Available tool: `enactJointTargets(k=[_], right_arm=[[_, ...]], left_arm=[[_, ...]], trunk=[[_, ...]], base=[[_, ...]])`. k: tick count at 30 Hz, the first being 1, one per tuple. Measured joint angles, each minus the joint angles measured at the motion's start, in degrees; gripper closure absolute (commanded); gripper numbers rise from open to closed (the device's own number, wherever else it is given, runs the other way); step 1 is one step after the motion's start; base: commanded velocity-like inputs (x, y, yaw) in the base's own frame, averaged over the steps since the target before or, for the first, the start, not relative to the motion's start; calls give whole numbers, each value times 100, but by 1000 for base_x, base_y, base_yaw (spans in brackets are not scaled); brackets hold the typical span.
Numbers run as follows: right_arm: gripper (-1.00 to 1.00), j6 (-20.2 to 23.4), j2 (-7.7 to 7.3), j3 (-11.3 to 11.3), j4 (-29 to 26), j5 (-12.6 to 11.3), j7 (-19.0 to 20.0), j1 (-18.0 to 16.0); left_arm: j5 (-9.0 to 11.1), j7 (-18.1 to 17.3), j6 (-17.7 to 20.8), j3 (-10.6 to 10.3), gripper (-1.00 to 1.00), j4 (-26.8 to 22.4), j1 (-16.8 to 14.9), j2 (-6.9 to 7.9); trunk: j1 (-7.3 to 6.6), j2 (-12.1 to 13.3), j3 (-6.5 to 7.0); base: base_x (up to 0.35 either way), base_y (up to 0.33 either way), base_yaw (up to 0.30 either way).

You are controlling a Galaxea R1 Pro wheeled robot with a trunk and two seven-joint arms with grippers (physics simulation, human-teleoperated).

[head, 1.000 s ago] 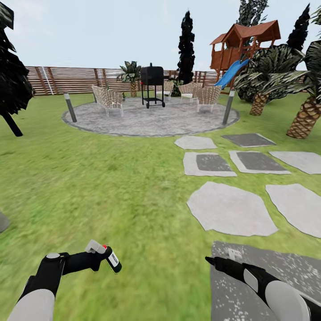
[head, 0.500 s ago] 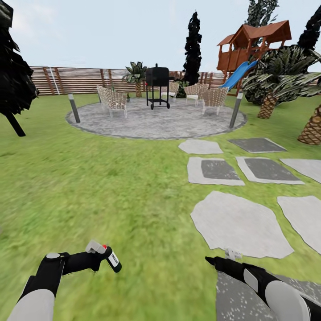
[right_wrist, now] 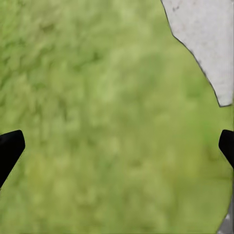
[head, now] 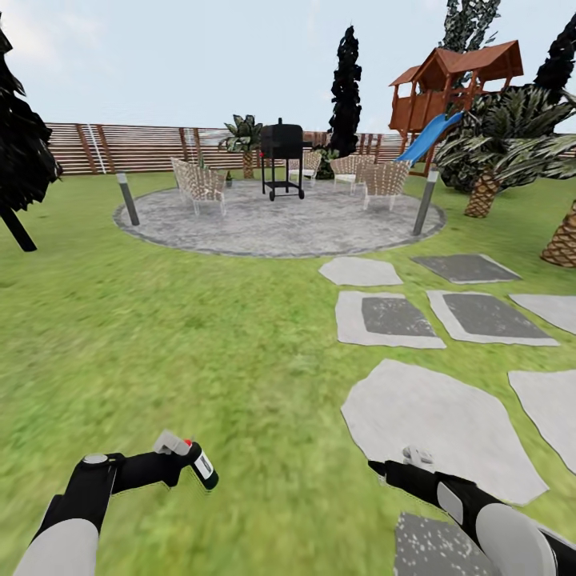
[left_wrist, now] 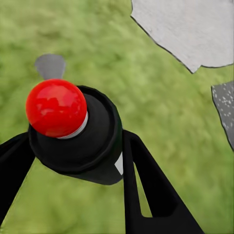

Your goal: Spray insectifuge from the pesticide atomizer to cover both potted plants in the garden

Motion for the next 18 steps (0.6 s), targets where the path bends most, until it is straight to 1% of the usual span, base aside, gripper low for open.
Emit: enactJointTargets(k=[2,6,8,18], right_arm=[[-100,0,0,0,0,0,0,3],[-100,-3,1,0,1,2,-2,2],[-100,-2,0,0,0,2,-1,1],[-100,-6,0,0,0,2,0,1]], left_arm=[[0,0,0,0,100,-3,0,2],[1,-1,-1,0,100,-4,-1,-1],[1,0,-2,1,100,-4,0,-2],[0,0,-2,1,100,-2,-2,0]], trunk=[[0,0,0],[0,0,0],[0,0,0],[0,0,0]], base=[[333,-71,93],[333,-71,207],[333,-71,95],[333,-71,8]])
